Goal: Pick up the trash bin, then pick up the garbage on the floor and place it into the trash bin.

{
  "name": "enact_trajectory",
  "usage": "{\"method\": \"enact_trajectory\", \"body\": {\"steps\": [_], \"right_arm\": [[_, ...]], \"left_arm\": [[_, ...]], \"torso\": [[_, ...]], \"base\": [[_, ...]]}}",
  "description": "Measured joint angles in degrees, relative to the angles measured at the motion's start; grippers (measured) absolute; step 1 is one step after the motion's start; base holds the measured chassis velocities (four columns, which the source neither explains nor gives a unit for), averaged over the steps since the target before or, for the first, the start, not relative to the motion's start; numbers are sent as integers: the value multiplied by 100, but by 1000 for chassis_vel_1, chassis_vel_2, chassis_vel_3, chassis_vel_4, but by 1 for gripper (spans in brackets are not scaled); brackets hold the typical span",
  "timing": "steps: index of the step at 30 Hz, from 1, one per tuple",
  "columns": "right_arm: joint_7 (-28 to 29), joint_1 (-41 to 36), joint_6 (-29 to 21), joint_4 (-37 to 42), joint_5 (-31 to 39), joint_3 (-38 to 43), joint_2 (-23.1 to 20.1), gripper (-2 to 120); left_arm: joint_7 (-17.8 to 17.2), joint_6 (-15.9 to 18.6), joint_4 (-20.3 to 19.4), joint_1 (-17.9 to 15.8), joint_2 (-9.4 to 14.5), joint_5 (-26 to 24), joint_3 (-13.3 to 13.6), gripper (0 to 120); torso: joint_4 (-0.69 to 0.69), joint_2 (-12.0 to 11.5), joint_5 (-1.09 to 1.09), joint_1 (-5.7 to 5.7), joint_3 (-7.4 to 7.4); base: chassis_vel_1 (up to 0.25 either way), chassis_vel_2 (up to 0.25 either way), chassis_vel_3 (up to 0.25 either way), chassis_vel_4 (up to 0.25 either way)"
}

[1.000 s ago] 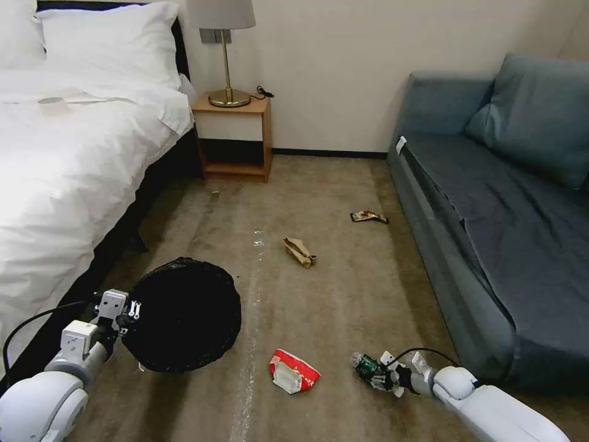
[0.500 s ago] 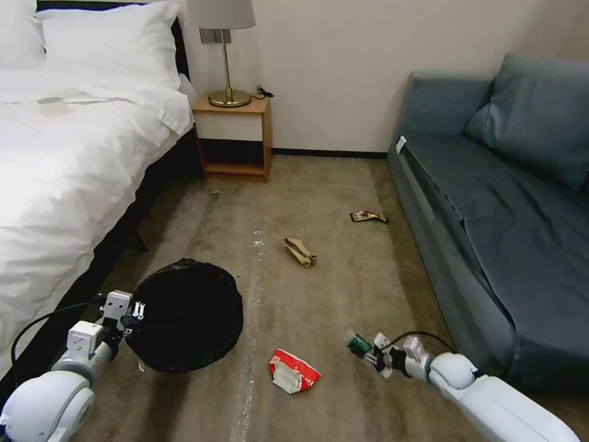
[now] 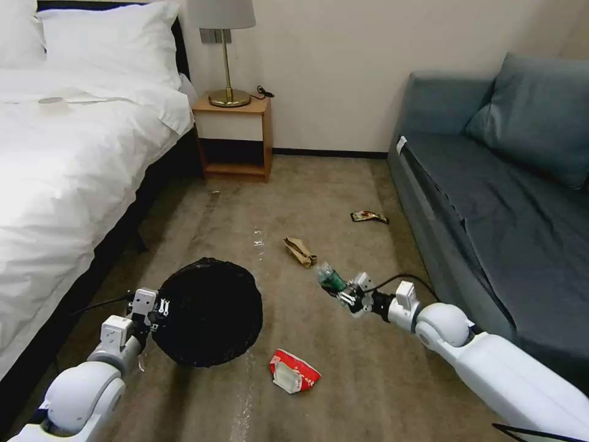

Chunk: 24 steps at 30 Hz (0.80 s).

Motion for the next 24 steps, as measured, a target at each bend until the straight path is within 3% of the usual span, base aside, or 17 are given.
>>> {"method": "enact_trajectory", "body": {"steps": [1, 3, 7, 11, 16, 24], "right_arm": [[0, 0, 0, 0, 0, 0, 0, 22], [308, -101, -216, 941, 684, 17, -400, 22], [522, 102, -284, 1303, 1037, -206, -426, 22], [889, 879, -301, 1430, 1443, -959, 9, 22], [1162, 1692, -244, 876, 1633, -1939, 917, 22], [1544, 1983, -21, 162, 1600, -2608, 1683, 22]], "left_arm": [[0, 0, 0, 0, 0, 0, 0, 3], [-10, 0, 21, -26, -42, 6, 36, 3], [-8, -17, 20, -26, -105, 17, 63, 3], [5, -102, 54, -50, -201, 20, 151, 3], [-1, -141, 212, -225, -256, -11, 286, 3], [-17, -167, 249, -306, -247, -179, 284, 3]], "torso": [[0, 0, 0, 0, 0], [-2, 1, 0, 0, -1], [-2, 1, -1, 0, -1], [2, 1, -1, 0, -1], [2, 1, 0, 0, 0], [-1, 1, -2, 0, 1]], "base": [[0, 0, 0, 0], [0, 0, 0, 0], [0, 0, 0, 0], [0, 0, 0, 0], [0, 0, 0, 0], [0, 0, 0, 0]]}}
